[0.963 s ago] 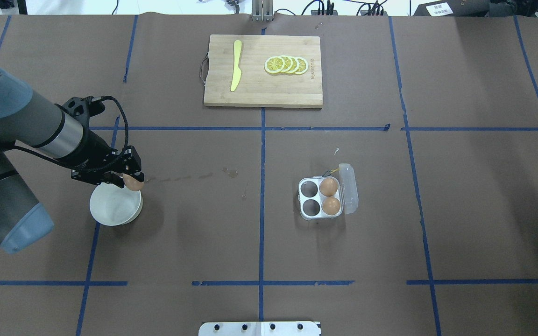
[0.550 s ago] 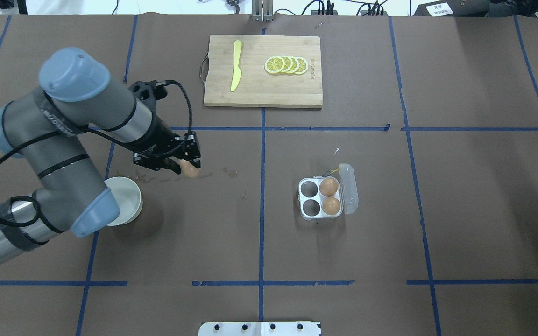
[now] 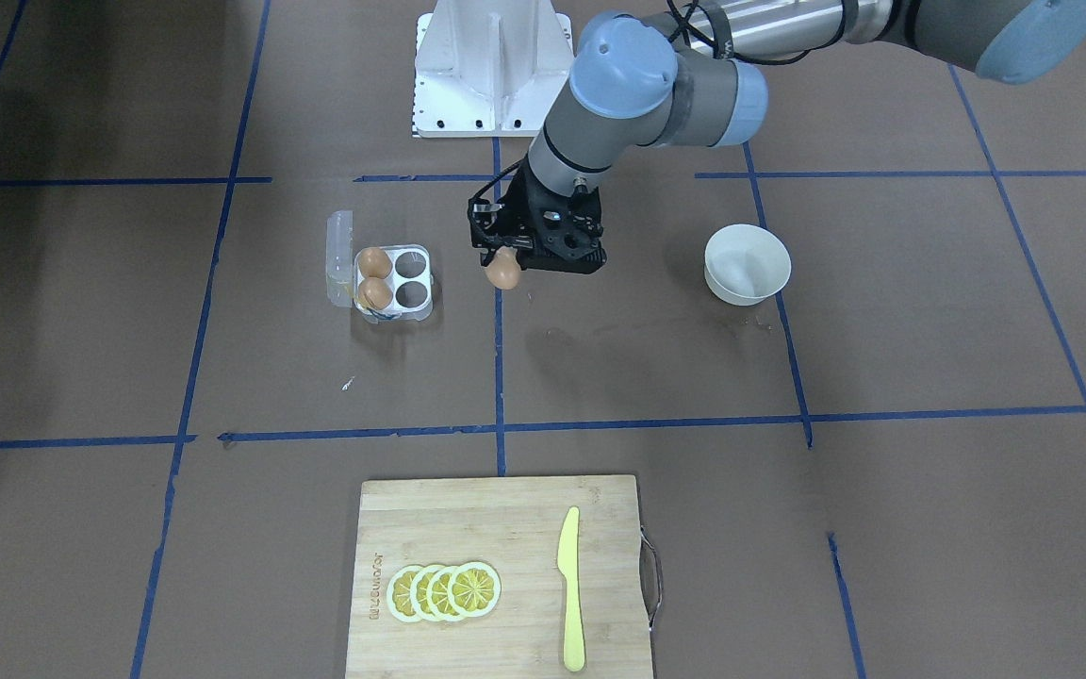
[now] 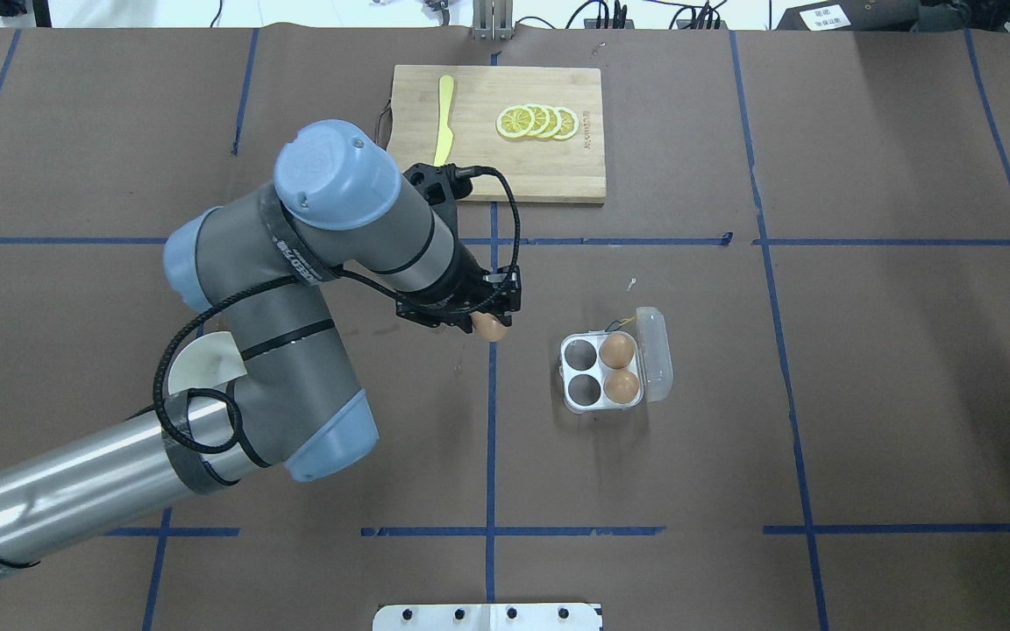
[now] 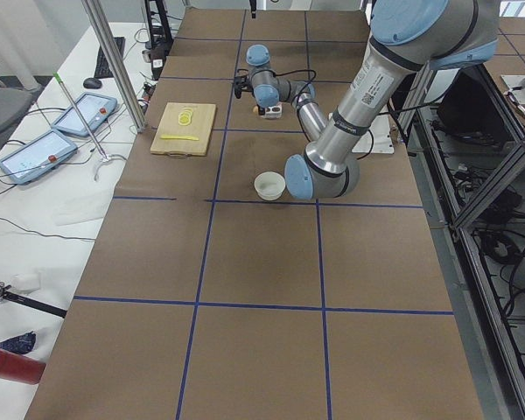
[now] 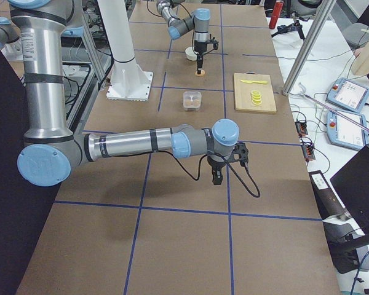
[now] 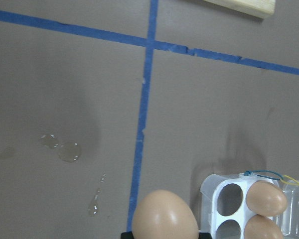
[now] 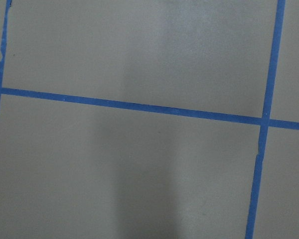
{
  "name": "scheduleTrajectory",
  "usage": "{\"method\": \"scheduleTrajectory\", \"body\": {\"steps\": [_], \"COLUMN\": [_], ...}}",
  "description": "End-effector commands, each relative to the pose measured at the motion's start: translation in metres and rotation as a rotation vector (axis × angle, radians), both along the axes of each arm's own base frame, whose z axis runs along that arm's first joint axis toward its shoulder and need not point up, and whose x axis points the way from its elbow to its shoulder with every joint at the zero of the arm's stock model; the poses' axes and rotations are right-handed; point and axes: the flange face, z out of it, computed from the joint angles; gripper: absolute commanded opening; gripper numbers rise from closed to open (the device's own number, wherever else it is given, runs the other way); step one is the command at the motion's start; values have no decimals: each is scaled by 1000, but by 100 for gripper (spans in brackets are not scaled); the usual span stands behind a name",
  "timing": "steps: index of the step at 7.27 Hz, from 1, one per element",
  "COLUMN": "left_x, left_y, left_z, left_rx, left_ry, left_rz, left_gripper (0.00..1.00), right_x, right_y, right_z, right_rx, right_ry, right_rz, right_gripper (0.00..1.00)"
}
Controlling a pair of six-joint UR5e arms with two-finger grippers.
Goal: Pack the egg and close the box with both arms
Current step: 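Carry the egg with the left gripper over the empty carton slot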
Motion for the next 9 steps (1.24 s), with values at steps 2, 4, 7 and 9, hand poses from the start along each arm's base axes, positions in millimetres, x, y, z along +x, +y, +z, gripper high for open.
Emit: {"method": "scheduleTrajectory", "body": {"steps": [2,4,7,9], "left_x": [88,96,101,104], "left_y": [27,37,46,50], "left_z": [-37,-39,-39,-38], "left_rx": [72,74,73,72], "left_ry": [13,15,17,16], "left_rz": [-10,-6,7,13], "left_gripper": [0,0,0,0], "right_x": [-1,-2,-2,-2], "right_y": [0,0,0,0], "right_z": [0,0,-1,-1], "right_rx": [-1,-1,1,1], "right_ry": [-1,-1,-1,-1], "right_rz": [-2,-3,-5,-3], "right_gripper": [100,100,100,100]}}
